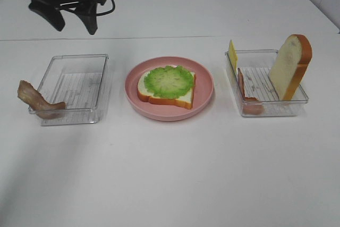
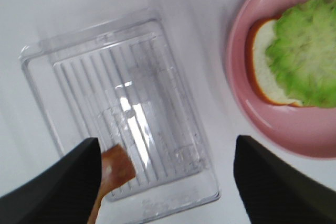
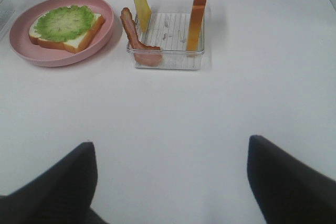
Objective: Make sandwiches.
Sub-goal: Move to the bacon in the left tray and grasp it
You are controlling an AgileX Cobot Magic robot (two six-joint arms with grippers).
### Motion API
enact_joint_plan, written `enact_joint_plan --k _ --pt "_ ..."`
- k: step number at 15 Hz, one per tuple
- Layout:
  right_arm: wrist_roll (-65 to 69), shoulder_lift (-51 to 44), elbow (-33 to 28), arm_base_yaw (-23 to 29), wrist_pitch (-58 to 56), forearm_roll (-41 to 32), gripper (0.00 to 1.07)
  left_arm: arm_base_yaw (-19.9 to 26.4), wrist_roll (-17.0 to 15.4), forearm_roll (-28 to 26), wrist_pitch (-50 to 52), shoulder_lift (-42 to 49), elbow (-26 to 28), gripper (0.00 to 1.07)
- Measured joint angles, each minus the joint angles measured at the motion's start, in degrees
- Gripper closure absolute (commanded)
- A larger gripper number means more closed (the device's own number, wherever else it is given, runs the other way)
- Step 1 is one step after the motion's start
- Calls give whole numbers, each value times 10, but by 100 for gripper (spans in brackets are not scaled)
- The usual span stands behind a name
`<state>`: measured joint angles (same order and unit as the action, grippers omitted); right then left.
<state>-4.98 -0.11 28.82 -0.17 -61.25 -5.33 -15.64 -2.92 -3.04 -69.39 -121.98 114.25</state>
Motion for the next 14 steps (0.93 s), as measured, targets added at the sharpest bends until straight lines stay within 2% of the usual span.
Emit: enact_joint_plan --k 1,2,7,10,14 --pt "0 0 0 0 0 0 32 10 0 2 -1 21 -32 38" --pt "0 0 0 0 0 0 32 32 -5 13 -1 62 -99 38" --pt "0 0 0 0 0 0 32 85 -22 30 22 147 -264 39" --pt "0 0 0 0 0 0 32 105 -22 30 64 156 -332 39" --pt "0 0 0 0 0 0 32 105 -28 23 143 152 -370 39"
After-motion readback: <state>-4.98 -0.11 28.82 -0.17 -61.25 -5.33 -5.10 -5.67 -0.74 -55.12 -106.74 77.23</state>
